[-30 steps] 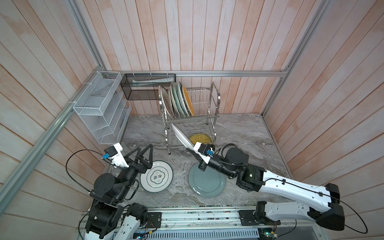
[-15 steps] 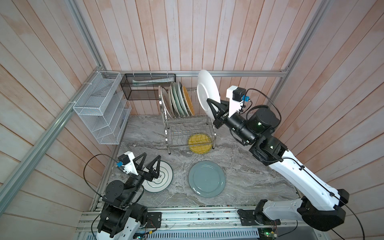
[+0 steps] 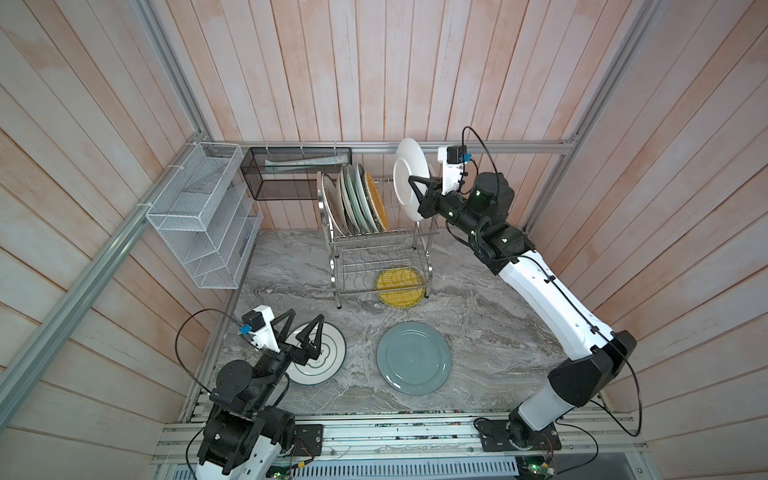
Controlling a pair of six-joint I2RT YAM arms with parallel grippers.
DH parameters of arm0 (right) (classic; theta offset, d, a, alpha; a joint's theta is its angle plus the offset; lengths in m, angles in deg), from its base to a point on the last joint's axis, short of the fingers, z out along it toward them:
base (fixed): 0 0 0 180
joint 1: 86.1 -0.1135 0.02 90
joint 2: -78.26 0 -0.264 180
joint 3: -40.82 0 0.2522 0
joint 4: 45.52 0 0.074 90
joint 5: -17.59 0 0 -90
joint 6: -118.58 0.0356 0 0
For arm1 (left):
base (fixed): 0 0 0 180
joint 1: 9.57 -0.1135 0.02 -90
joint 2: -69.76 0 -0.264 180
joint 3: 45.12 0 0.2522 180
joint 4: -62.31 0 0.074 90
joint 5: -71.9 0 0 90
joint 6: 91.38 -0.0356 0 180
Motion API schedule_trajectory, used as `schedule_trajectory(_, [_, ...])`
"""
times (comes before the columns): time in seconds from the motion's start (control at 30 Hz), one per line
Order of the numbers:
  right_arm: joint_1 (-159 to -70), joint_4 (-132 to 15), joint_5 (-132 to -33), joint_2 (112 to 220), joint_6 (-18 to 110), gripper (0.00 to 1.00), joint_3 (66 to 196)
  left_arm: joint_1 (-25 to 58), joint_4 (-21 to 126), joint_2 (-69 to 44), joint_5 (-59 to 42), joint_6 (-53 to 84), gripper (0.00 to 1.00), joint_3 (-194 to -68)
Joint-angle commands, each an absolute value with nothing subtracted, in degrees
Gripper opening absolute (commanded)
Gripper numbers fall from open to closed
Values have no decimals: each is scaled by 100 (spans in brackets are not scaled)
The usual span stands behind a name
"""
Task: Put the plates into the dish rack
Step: 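Carry the orange-sunburst plate with the right gripper to the rack's upper slots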
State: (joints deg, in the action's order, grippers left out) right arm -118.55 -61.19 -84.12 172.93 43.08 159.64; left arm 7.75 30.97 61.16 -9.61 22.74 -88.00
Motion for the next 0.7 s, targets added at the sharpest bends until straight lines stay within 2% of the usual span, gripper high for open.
schedule_trajectory(0.0, [-11836,-5858,-8657,17403,4663,0,16341,786,3068,6152,-1010,2149,100,-8854])
schedule_trajectory(0.67, [-11843,-5707,-8056,18133,5361,0,16457,757,3071,6138,-1021,2184,100,-8837])
